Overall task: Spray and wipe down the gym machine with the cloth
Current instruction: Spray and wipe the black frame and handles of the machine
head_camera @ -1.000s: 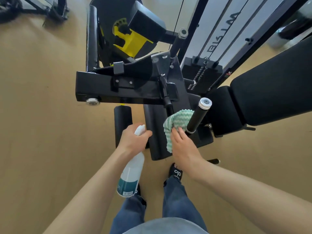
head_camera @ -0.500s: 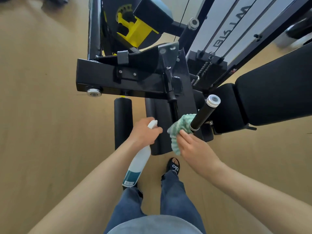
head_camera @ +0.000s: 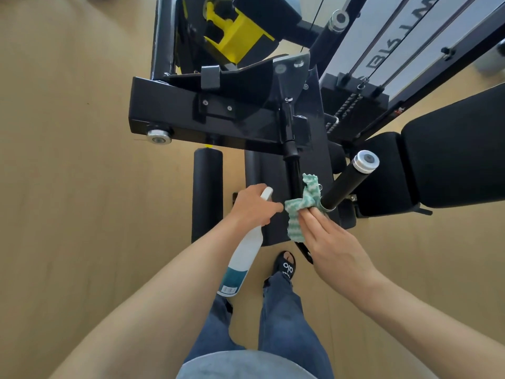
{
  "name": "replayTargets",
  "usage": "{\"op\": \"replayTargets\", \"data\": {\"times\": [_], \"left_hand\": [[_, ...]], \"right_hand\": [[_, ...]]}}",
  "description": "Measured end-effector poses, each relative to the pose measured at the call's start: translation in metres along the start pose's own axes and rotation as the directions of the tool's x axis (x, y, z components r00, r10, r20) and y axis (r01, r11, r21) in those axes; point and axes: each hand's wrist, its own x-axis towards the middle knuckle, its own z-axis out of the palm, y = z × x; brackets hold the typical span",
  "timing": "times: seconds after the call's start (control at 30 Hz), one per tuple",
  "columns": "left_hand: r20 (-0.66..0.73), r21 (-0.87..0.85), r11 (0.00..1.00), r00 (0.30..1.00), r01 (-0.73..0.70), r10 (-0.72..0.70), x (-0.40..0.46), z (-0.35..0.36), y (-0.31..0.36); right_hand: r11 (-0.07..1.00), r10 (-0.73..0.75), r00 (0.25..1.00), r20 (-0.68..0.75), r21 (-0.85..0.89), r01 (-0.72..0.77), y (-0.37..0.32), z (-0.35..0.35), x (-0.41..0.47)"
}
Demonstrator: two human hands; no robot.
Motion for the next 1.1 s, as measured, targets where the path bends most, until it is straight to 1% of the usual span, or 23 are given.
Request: {"op": "replayTargets", "data": {"times": [0.03,0.1,0.17,0.23,0.3,0.43,0.5,0.57,0.63,0.7,0.83,0.87,0.9,0.97,1.03,1.1], "left_hand": [[-0.013,-0.006,1.000,1.000,-0.002,0.002,-0.002,-0.002,-0.001],[-0.025,0.017,1.000,1.000,-0.003,0.003,0.002,-0.007,-0.010],[-0.077,0.023,1.000,0.997,-0.013,0.015,0.003,-0.014,-0.020],[-0.107,0.016,1.000,0.994,-0.014,0.016,0.001,-0.021,-0.028],[-0.117,0.034,0.999,0.993,-0.007,0.011,-0.001,-0.028,-0.038],[-0.147,0.032,0.999,0.989,-0.016,0.020,-0.003,-0.039,-0.051],[-0.167,0.047,0.999,0.986,-0.018,0.026,0.000,-0.043,-0.055],[-0.180,0.049,0.999,0.984,-0.005,0.013,-0.001,-0.047,-0.055],[-0.187,0.038,0.999,0.982,0.004,0.003,-0.003,-0.050,-0.054],[-0.179,0.034,0.999,0.984,-0.012,0.017,-0.005,-0.050,-0.052],[-0.150,0.033,0.999,0.988,-0.037,0.042,-0.014,-0.043,-0.047],[-0.146,0.025,0.999,0.989,-0.031,0.035,-0.015,-0.041,-0.046],[-0.140,0.015,1.000,0.990,-0.022,0.024,-0.016,-0.039,-0.047],[-0.138,-0.003,1.000,0.990,-0.002,0.001,-0.016,-0.038,-0.049],[-0.151,0.017,1.000,0.988,0.017,-0.014,-0.017,-0.037,-0.054],[-0.180,0.044,0.999,0.984,0.027,-0.019,-0.019,-0.037,-0.058]], "right_hand": [[1.000,-0.009,1.000,0.016,0.004,0.008,0.000,0.001,0.005],[0.997,-0.031,0.996,0.084,-0.063,0.036,0.001,-0.002,0.023],[0.976,-0.021,0.982,0.186,-0.208,0.060,0.001,-0.008,0.051],[0.912,-0.004,0.962,0.272,-0.394,0.116,0.004,-0.007,0.090],[0.870,0.038,0.940,0.340,-0.474,0.136,0.009,-0.004,0.126],[0.870,0.126,0.908,0.399,-0.484,0.092,0.012,-0.001,0.165],[0.847,0.117,0.898,0.424,-0.515,0.133,0.007,0.001,0.168],[0.821,0.089,0.889,0.450,-0.538,0.190,0.000,0.002,0.161],[0.841,0.054,0.881,0.470,-0.497,0.214,-0.007,0.004,0.145],[0.832,-0.012,0.868,0.496,-0.477,0.284,-0.016,0.004,0.120],[0.766,-0.164,0.837,0.522,-0.467,0.442,-0.017,0.003,0.091],[0.773,-0.172,0.833,0.525,-0.452,0.445,-0.013,0.001,0.096],[0.789,-0.150,0.842,0.518,-0.450,0.418,-0.008,0.000,0.107],[0.817,-0.031,0.881,0.473,-0.496,0.295,0.001,-0.006,0.134],[0.838,0.087,0.887,0.454,-0.515,0.181,0.005,-0.007,0.155],[0.819,0.113,0.881,0.459,-0.545,0.178,0.005,-0.009,0.162]]}}
